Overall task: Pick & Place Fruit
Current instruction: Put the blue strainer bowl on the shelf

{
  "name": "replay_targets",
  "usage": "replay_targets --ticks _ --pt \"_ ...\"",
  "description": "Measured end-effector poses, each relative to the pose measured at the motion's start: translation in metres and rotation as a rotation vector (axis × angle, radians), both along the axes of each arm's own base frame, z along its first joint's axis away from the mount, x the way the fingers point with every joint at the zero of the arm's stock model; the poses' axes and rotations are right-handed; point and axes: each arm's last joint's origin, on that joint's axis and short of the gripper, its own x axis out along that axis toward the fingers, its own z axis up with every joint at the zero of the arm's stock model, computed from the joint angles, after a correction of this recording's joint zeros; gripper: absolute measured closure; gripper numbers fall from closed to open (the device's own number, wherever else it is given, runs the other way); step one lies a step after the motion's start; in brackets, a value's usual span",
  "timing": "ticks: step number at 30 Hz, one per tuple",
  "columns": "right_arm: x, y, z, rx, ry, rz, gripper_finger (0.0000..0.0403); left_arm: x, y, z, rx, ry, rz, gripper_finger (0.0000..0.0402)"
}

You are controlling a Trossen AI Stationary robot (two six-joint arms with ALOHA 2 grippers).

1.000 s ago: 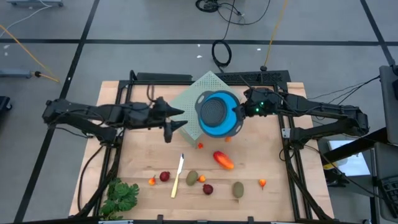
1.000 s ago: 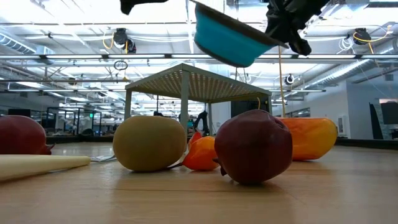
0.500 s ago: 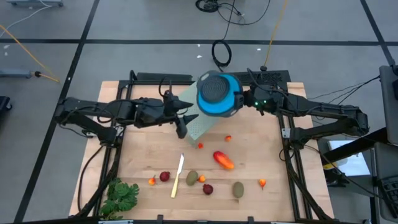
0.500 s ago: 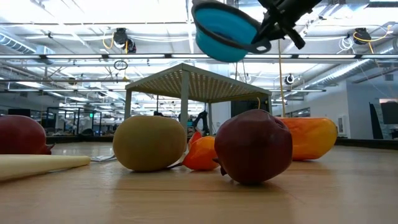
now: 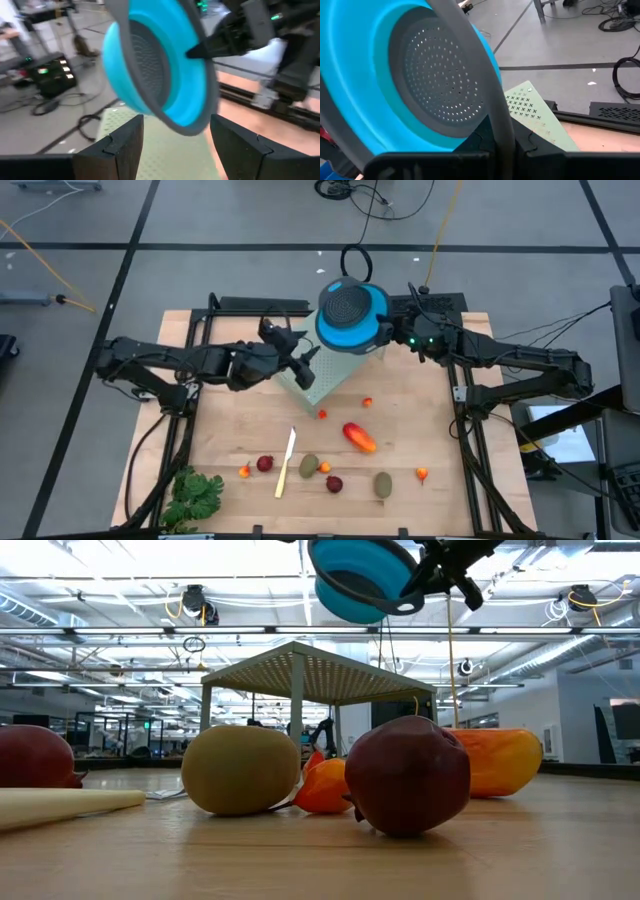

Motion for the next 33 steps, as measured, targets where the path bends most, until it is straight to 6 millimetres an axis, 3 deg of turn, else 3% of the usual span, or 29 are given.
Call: replay_targets --ticks 20,33 --pt "0.002 -0.001 0.004 -0.071 -0.02 0.018 0.0399 0.029 0.012 -0.017 -0.031 -0.123 0.181 0.0174" --pt "0.002 -0.001 0.004 -0.09 -0.007 0.026 0.0399 0.033 0.026 -0.022 -0.017 -0.115 0.248 0.0174"
